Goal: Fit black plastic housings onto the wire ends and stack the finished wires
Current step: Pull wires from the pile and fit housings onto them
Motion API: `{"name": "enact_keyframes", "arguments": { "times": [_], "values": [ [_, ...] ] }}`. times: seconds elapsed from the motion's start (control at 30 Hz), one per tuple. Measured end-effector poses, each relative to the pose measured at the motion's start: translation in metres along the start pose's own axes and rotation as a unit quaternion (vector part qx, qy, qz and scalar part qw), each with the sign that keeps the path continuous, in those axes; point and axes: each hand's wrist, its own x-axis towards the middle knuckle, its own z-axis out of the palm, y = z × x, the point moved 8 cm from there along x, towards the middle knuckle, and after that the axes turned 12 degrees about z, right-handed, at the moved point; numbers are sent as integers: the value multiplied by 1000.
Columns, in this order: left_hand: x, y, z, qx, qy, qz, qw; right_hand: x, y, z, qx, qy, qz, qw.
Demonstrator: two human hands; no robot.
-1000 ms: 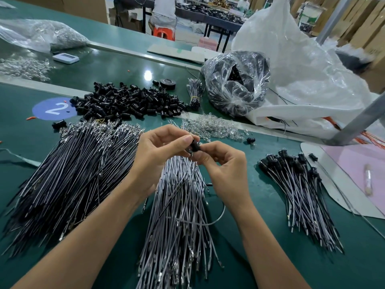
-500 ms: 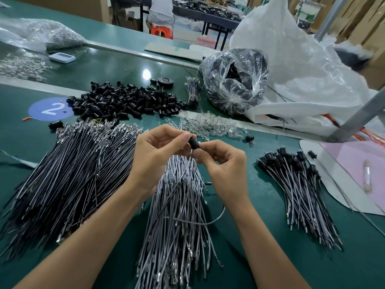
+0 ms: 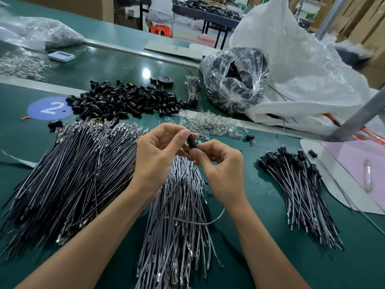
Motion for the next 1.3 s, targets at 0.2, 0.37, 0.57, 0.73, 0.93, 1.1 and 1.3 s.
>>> {"name": "enact_keyframes", "arguments": {
  "times": [0.2, 0.37, 0.57, 0.73, 0.93, 1.1, 1.3],
  "values": [
    [-2, -6, 3, -27, -22, -41, 999, 0, 1, -2, -6, 25, -8, 1000],
    [-6, -11, 14, -20, -66, -63, 996, 2, 2, -5, 34, 24, -5, 999],
    [-4, -6, 11, -44, -38, -29, 998, 0, 4, 2, 67, 2, -1, 998],
    [-5, 4, 14, -45, -50, 4, 998, -2, -1, 4, 73, -9, -19, 997],
    [-6, 7, 12, -53, -35, 8, 998, -6, 0, 14, 101, -31, -17, 994],
    [-5, 12, 10, -59, -16, 13, 998, -6, 4, 18, 129, -31, -15, 991],
    [-3, 6, 4, -31, 17, -22, 999, -8, 1, 22, 91, -28, -5, 995]
  ]
}}
